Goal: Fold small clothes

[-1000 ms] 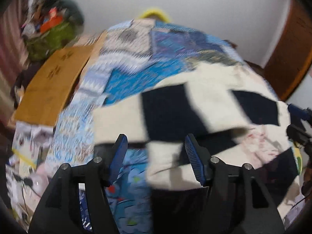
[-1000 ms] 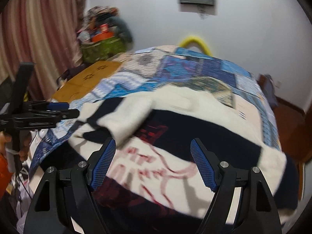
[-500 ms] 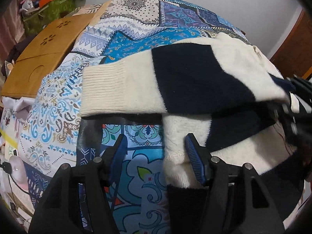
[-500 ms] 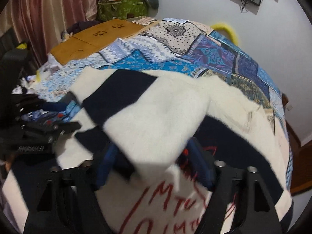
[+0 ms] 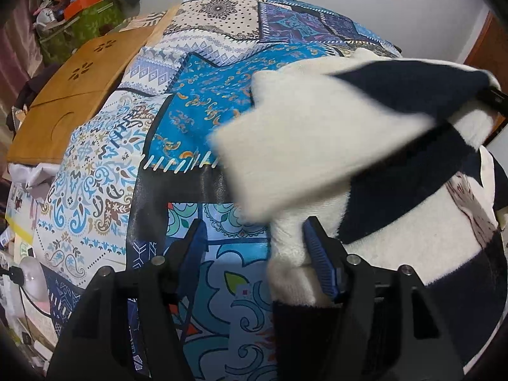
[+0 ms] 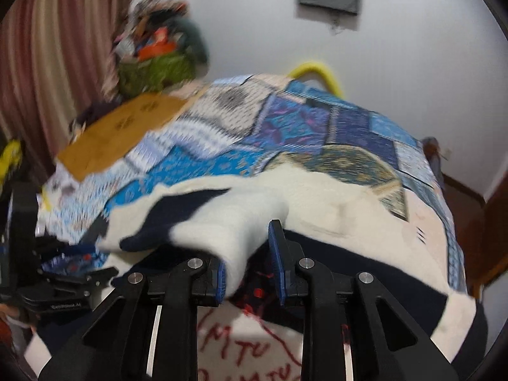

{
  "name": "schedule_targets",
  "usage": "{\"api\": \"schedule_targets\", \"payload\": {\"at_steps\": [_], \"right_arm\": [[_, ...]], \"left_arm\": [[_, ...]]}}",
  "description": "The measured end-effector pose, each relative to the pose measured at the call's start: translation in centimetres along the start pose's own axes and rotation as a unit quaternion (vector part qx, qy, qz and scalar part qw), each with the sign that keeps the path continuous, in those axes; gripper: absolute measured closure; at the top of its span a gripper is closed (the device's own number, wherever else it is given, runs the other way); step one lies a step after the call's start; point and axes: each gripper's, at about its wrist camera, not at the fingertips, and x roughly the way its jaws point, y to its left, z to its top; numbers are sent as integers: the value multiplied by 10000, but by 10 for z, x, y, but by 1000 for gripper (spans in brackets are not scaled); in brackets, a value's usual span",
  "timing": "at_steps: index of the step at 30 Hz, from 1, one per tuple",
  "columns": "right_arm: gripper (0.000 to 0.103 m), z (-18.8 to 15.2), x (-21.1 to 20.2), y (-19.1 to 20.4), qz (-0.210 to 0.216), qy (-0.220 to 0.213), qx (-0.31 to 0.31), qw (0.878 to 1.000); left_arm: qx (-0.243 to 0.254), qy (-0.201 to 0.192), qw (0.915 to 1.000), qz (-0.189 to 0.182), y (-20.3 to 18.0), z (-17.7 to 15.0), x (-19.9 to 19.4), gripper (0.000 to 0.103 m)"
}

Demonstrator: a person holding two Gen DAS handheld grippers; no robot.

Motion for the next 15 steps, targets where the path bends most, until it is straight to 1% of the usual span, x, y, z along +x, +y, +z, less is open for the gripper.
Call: {"api": "schedule_targets", "payload": {"at_steps": [3,6,8,11,13,15], "right_arm": [[82,-4,-13,-29,59,-86,636,9979],[82,-13,-23,-51,-8,17,859,9963],[82,-24,-27,-63,26,149,944,9954],[82,-40,-40,-80,-294,109,1037,9941],[82,-50,-52,-102,-507,1,1376,9892],[82,-58,-61,-124,-573,52,1624,9851]], "left_arm": [[-117,52,9999,-85,4,0,2,36],[-77,38,10000,1,2,1,1,35],[13,13,9999,108,-2,0,0,35],[164,-31,9994,303,-7,0,-1,35],[226,-39,9990,384,-9,1,-1,35],[263,-26,9988,418,-10,2,-1,35]]}}
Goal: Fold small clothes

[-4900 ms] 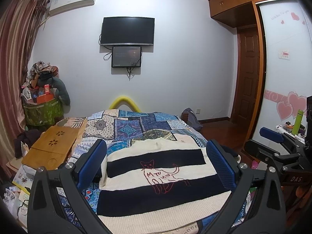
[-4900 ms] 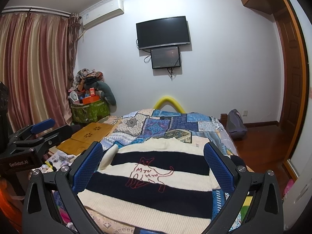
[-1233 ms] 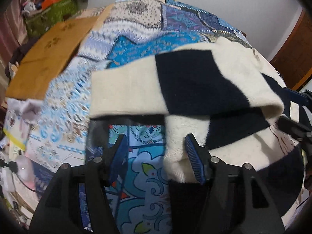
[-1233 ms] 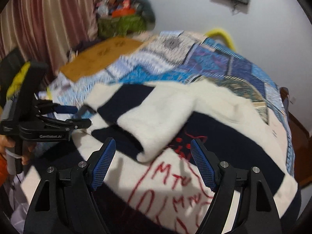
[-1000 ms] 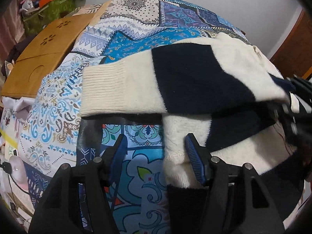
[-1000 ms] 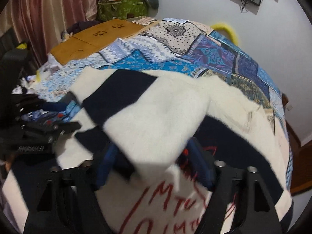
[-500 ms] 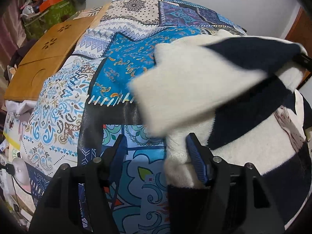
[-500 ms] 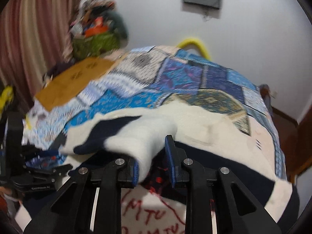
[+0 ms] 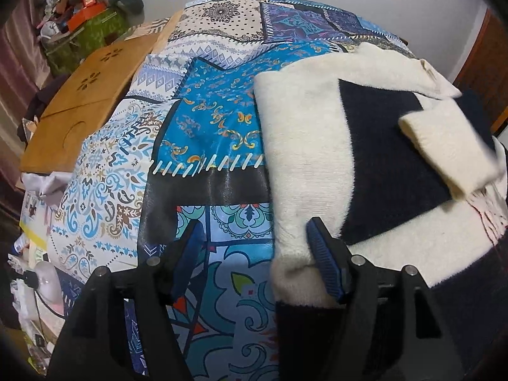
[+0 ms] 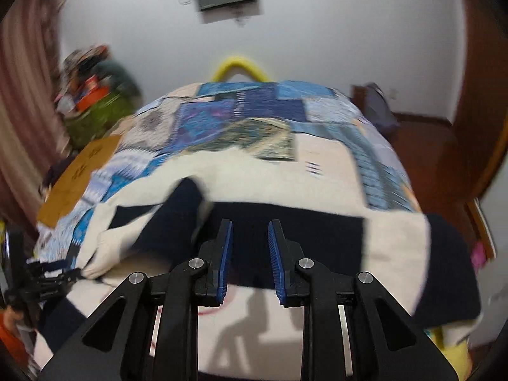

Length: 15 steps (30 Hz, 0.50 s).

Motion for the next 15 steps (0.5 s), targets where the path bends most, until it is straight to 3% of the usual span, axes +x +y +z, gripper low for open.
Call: {"api": "schedule_targets", "payload": {"at_steps": [3,7,11,15], "right_arm": [[81,-5,-9,-25,-262,122,-78,9996],[78,-14,-18,-27,66,423,-423,9982],[59,-15,-20,1,482,486,-846,9941],[53,-9,-13,53,1041,466,-1365,9841]], "left_arm": [[113,23,9999,68,-1,3,-3,35],[154,-49,9998,137,-2,11,-16,36],[133,-299,9995,16,-7,16,-37,36],[287,-490,9983,-91,-19,17,-56,36]]}}
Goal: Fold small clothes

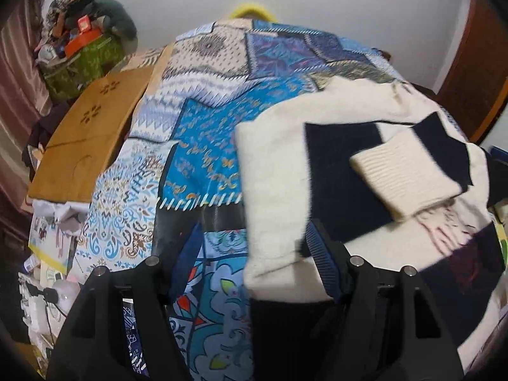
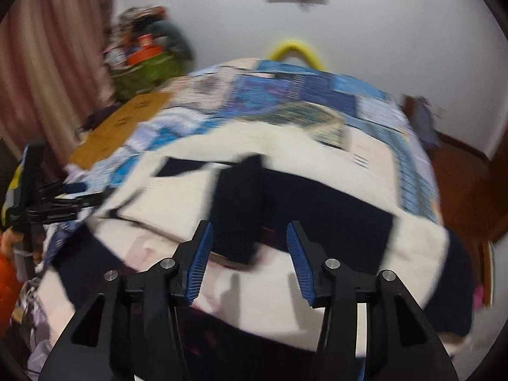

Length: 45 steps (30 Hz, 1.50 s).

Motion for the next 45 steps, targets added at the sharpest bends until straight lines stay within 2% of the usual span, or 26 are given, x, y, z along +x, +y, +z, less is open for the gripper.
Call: {"api": "schedule_targets", "payload": {"at_steps": [3,6,10,13,14,15,17,18,20,24,28,32,34,38,41,45], "right_arm": [[48,12,20,31,341,82,-361,9987],[47,17,45,64,647,314,-760,9945],[47,13,77,95,676,617,-1224,9883],[48,6,98,105,566,846,-1367,9854],[50,5,104,106,485,879,-1405,9850],[63,5,105,105,421,870,-1425,9851],[77,6,103,101,427,774,-1380,9865],[89,7,101,98,492,744,-1290,9876],[95,11,95,93,413,650,-1157,9903],[96,18,72,70,419,287,-676,9964],[96,21,38,34,137,-211,-176,9995],[96,15,5,-9,-248,-581,354,9974],[96,9,-8,-28,-416,-658,573,9953],[96,-9,-24,-67,-742,-713,1049,9891],[96,-22,-27,-92,-905,-634,1360,9845],[96,-42,-24,-116,-1093,-461,1660,9790]], "left_arm": [[74,-29,9999,-64,-6,-2,-6,36],[26,-2,9999,-133,-5,-6,-9,36],[-87,51,9997,-213,3,-16,-14,36],[-91,81,9997,-221,6,-20,-15,36],[-102,88,9996,-230,7,-20,-15,36],[-117,94,9996,-242,7,-20,-15,36],[-112,76,9997,-227,6,-19,-15,36],[-74,51,9998,-198,4,-18,-14,36],[-17,30,9998,-183,0,-15,-13,36],[0,14,9996,-276,-7,-6,-6,36],[17,81,9995,-316,-16,4,5,36],[-6,207,9992,-332,-23,11,20,36],[3,294,9991,-304,-24,12,29,36],[-34,470,9989,-3,-20,10,48,35],[-284,532,9982,17,-9,7,56,28],[-496,603,9969,135,2,4,62,26]]}}
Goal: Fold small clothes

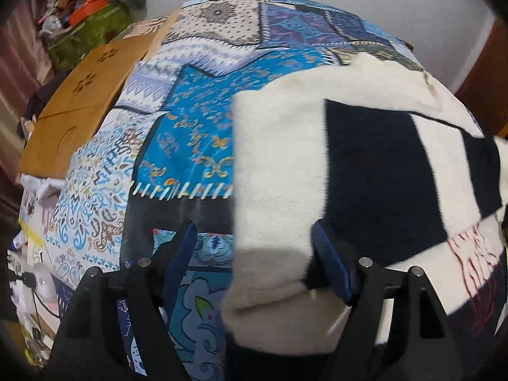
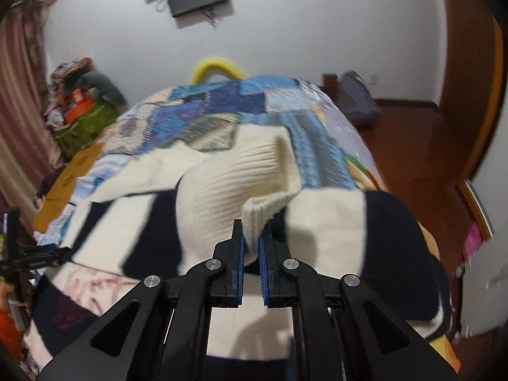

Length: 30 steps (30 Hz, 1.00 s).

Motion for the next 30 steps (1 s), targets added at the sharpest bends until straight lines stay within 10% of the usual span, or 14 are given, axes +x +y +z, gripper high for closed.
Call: {"api": "schedule_targets", "payload": {"at_steps": [11,18,30], "right_arm": [[94,-12,-21,-49,-91,99,441,9989],[54,-7,-62,-101,-669,-241,555,9959],[47,-63,-32,-202,-1132,601,1582,9791]], "left_arm": [[225,-147,9988,417,-5,3,-18,25],[414,-568,9975,-116,-43,23,-57,25],[974,-285,9941,-381,-125,37,-26,25]]}}
